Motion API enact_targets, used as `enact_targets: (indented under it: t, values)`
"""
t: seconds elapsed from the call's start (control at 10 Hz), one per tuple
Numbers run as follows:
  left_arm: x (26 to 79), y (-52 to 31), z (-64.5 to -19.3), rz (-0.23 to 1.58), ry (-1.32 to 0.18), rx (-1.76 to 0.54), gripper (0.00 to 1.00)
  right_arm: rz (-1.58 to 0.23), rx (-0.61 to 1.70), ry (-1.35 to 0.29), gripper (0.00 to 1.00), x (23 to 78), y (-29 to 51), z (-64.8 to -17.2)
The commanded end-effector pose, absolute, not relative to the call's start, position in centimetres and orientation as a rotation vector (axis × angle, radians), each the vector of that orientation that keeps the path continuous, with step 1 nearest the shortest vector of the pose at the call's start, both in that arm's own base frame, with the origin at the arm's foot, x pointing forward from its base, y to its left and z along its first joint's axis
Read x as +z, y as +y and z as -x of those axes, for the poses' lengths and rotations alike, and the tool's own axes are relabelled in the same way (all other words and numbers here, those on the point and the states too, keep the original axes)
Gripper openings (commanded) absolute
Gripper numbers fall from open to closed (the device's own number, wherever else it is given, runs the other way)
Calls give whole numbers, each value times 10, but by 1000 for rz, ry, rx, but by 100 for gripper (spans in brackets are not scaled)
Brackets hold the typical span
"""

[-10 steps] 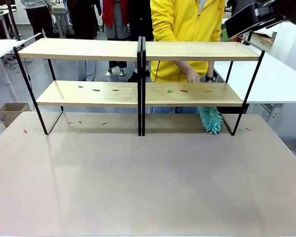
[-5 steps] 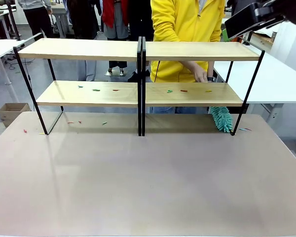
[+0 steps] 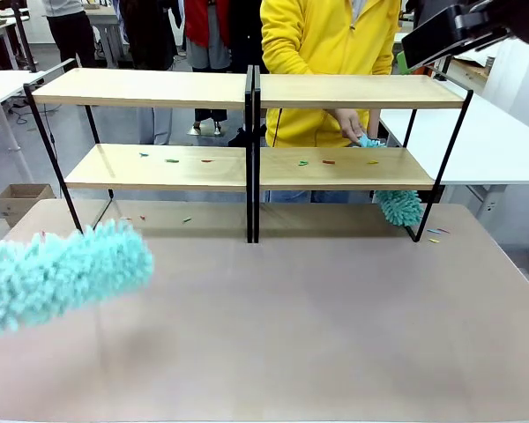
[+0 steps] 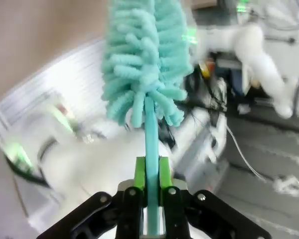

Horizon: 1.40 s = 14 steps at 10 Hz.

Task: Clean the shelves.
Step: Clean another randomly selected level of the Shelf with the Duster.

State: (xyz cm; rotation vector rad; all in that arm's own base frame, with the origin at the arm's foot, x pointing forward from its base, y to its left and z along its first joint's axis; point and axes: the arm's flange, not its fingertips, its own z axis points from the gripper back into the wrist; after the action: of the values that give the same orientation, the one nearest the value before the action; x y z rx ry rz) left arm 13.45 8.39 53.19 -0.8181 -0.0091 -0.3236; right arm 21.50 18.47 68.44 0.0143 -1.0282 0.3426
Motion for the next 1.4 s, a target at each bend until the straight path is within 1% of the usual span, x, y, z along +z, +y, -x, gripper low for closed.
enact_targets:
  t: [0.0,0.1,0.2,0.5,0.6,0.7,0.8,0.9,1.0,1.1,1.2,1.3]
  values:
    - [524,73,-142,822,-250,-243,12,-13,336,-1030,100,684,184,-215]
    - [541,82,-156,797,-168,-169,12,-13,336,-1030,100,684,184,-215]
    - [532,92,-139,811,-142,-268,12,-13,336,-1030,100,684,184,-215]
    - [532,92,-139,811,-142,-268,12,-13,336,-1030,100,684,184,-215]
    - [536,93,-145,807,-156,-236,12,-13,336,-1030,100,684,184,-215]
    - [518,62,-154,710,-160,-157,12,-13,336,-1030,100,684,184,-215]
    - [500,31,-167,697,-65,-196,12,-13,336,-1030,100,684,184,-215]
    - [482,-2,-176,646,-13,-221,12,-13,336,-1030,100,684,184,-215]
    - [468,-28,-185,615,-4,-216,12,-13,336,-1030,100,684,184,-215]
    - [457,-48,-193,585,-63,-182,12,-13,336,-1030,100,684,184,-215]
    - [441,-72,-205,553,-168,-136,12,-13,336,-1030,100,684,184,-215]
    - [423,-94,-217,552,-195,-127,12,-13,336,-1030,100,684,184,-215]
